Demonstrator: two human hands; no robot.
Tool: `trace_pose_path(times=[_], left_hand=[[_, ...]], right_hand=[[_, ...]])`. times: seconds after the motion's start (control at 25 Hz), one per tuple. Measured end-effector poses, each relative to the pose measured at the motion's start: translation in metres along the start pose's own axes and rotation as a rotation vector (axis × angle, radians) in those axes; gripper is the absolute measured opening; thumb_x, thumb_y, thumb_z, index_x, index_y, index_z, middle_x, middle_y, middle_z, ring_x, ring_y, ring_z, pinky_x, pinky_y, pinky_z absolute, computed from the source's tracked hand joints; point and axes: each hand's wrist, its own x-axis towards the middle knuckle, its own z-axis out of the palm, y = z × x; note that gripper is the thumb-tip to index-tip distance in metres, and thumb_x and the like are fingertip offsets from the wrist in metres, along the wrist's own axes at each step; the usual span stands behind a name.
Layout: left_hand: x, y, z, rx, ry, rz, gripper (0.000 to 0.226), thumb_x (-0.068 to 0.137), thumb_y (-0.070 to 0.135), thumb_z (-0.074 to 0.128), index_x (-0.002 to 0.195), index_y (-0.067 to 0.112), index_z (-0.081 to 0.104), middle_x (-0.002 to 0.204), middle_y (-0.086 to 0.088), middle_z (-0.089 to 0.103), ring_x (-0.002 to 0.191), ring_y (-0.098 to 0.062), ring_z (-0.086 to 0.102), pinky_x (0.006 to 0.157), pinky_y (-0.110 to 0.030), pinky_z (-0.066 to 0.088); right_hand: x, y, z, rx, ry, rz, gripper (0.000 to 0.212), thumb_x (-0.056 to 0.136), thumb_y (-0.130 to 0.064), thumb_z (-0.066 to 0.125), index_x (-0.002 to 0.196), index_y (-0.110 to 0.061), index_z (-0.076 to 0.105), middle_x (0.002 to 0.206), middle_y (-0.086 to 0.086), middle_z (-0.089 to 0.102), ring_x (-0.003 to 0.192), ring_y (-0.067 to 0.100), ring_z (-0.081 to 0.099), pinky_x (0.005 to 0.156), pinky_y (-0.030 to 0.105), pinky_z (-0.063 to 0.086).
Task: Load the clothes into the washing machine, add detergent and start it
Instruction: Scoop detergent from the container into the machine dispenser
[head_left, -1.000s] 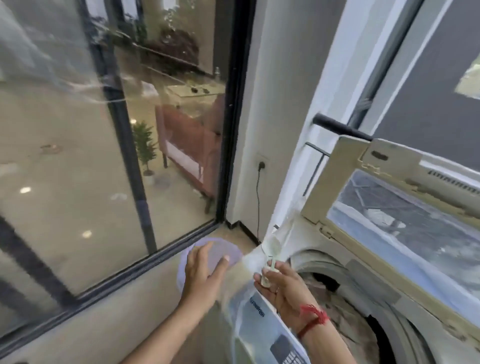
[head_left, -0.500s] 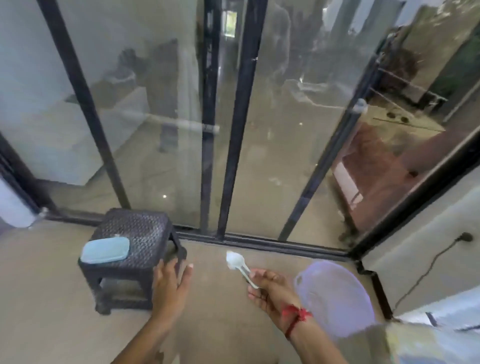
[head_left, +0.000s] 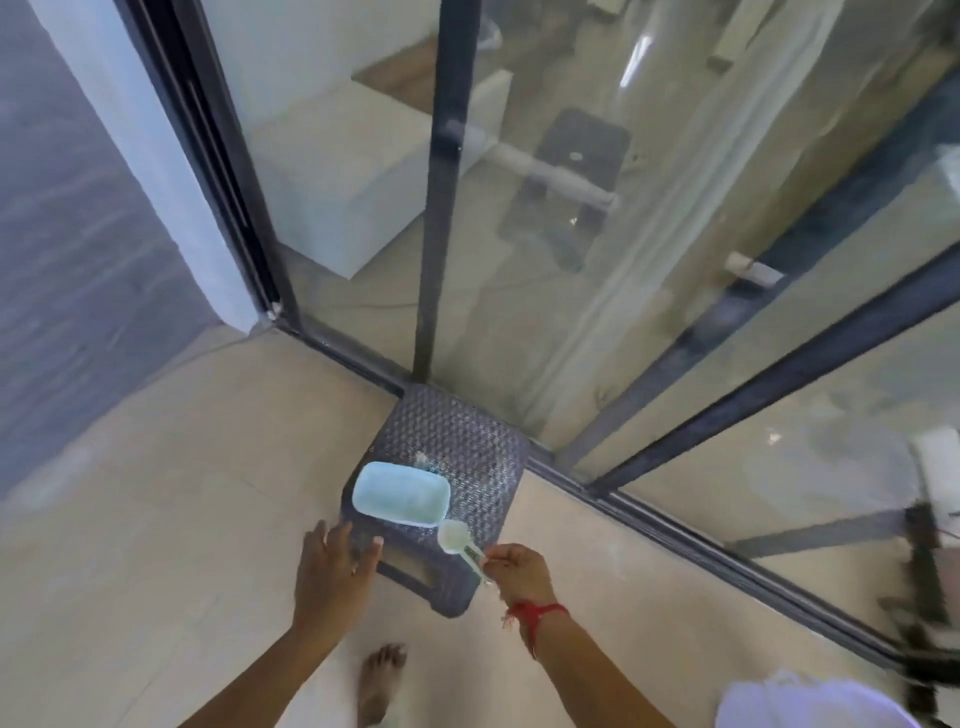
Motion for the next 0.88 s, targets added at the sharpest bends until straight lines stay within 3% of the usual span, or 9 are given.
trace_pose_path(times=[0.16,0.28,0.4,0.52,0.64,0.76,0.88], left_hand=[[0.053,-0.043,0.009,0.043,0.017,-0.054,0.056,0.094,0.043,0.045,0.139,0.011,0.037,0.154,-0.015,0.018,0.144,-0.028,0.007,0.113,-0.043,0.019],[0.072,-0.059,0.018,0.107,-0.035,-0.042,0.058,0.094,0.044,0.043,0.142,0.014,0.033,0.156,-0.011,0.013,0.145,-0.024,0.002,0.114,-0.042,0.017],[0.084,-0.066,0.027,0.174,-0.063,0.033,0.060,0.093,0.048,0.040,0.144,0.017,0.029,0.157,-0.009,0.012,0.145,-0.023,0.001,0.114,-0.042,0.018],[0.090,-0.064,0.031,0.207,-0.076,0.072,0.061,0.092,0.049,0.041,0.144,0.018,0.029,0.156,-0.008,0.013,0.145,-0.023,0.002,0.113,-0.043,0.020],[0.083,-0.049,0.032,0.261,-0.081,0.150,0.059,0.093,0.047,0.041,0.143,0.018,0.030,0.156,-0.009,0.014,0.145,-0.025,0.004,0.113,-0.043,0.021],[0.063,-0.024,0.034,0.275,-0.126,0.245,0.065,0.088,0.056,0.034,0.140,0.017,0.034,0.156,-0.009,0.015,0.145,-0.026,0.008,0.113,-0.044,0.023],[0.029,0.013,0.049,0.304,-0.190,0.381,0.083,0.083,0.074,0.014,0.138,0.016,0.038,0.154,-0.011,0.019,0.142,-0.032,0.019,0.109,-0.049,0.033]], right_hand=[[0.071,-0.022,0.065,-0.265,0.088,-0.122,0.015,0.084,-0.012,0.058,0.077,-0.025,0.062,0.084,0.000,0.069,0.080,0.018,0.062,0.065,0.020,0.046],[0.099,-0.026,0.092,-0.616,0.112,-0.258,0.017,0.091,-0.021,0.051,0.103,-0.025,0.063,0.097,0.000,0.069,0.092,0.021,0.062,0.084,0.030,0.045],[0.121,-0.024,0.104,-0.760,0.165,-0.303,0.021,0.095,-0.025,0.044,0.111,-0.025,0.057,0.101,0.006,0.066,0.094,0.024,0.059,0.088,0.033,0.039],[0.131,-0.011,0.109,-0.687,0.141,-0.283,0.022,0.095,-0.025,0.047,0.114,-0.024,0.058,0.102,0.011,0.061,0.094,0.028,0.059,0.086,0.033,0.044],[0.125,-0.002,0.101,-0.562,0.177,-0.316,0.037,0.091,-0.019,0.054,0.128,-0.021,0.051,0.123,0.009,0.056,0.114,0.027,0.052,0.097,0.038,0.045],[0.103,0.010,0.072,-0.417,0.299,-0.343,0.047,0.088,-0.010,0.055,0.133,-0.019,0.045,0.137,0.003,0.047,0.125,0.025,0.042,0.105,0.037,0.038],[0.056,0.035,0.018,-0.197,0.521,-0.375,0.043,0.085,-0.004,0.057,0.125,-0.017,0.053,0.128,0.006,0.051,0.117,0.025,0.049,0.102,0.038,0.043]])
